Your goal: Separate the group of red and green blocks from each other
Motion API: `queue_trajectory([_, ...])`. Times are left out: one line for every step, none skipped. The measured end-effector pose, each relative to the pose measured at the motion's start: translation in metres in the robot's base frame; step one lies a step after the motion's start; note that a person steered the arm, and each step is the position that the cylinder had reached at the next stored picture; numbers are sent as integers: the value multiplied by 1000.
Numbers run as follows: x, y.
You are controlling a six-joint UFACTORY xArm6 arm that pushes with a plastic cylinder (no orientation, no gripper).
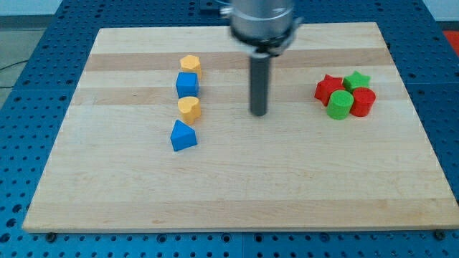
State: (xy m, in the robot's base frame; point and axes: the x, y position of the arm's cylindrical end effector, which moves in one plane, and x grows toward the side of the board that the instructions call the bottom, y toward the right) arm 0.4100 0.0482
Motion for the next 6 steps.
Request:
queue_trajectory([-70,1])
queue_trajectory([-106,119])
queue_trajectory([-76,160])
queue_trajectory([-13,160])
queue_trajectory([9,164])
queue_trajectory([27,165])
